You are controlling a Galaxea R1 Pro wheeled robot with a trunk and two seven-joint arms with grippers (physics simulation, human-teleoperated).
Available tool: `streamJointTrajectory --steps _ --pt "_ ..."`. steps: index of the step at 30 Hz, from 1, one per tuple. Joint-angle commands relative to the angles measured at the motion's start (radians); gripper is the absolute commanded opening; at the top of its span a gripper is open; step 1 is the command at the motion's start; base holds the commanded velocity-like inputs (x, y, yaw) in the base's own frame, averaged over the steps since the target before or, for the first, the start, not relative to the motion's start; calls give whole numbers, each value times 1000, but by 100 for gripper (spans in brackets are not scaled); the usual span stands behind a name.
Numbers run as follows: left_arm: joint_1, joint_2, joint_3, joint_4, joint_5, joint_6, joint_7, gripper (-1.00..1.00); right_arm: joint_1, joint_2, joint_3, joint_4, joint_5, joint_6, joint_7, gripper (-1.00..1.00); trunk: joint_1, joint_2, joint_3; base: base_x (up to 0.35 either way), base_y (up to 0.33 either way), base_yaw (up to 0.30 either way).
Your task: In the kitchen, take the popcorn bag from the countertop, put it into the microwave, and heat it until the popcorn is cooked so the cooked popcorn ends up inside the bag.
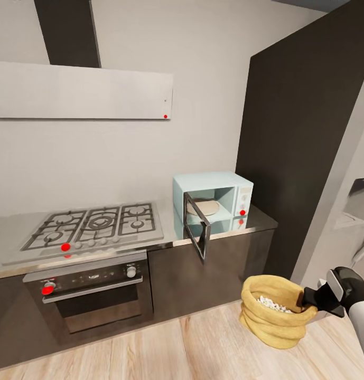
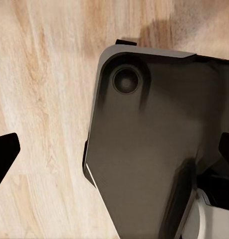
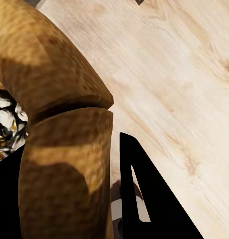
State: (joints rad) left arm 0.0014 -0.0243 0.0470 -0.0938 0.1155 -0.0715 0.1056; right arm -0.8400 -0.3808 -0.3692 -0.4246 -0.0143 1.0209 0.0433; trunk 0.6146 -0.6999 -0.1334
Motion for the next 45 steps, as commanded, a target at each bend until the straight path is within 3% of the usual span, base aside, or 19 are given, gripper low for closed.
streamJointTrajectory --steps 1,17,45 --pt "0 0 4 -1 7 -2 0 100 -1 0 -4 -1 -1 4 1 -100 0 -1 -1 19 0 0" --pt "0 0 4 -1 7 -2 0 100 -1 1 -3 -13 5 7 -2 -100 0 -1 -1 203 -146 0" --pt "0 -8 5 -3 7 -2 3 100 -1 8 -4 -22 0 26 -2 -100 0 -1 -1 3 -2 0"
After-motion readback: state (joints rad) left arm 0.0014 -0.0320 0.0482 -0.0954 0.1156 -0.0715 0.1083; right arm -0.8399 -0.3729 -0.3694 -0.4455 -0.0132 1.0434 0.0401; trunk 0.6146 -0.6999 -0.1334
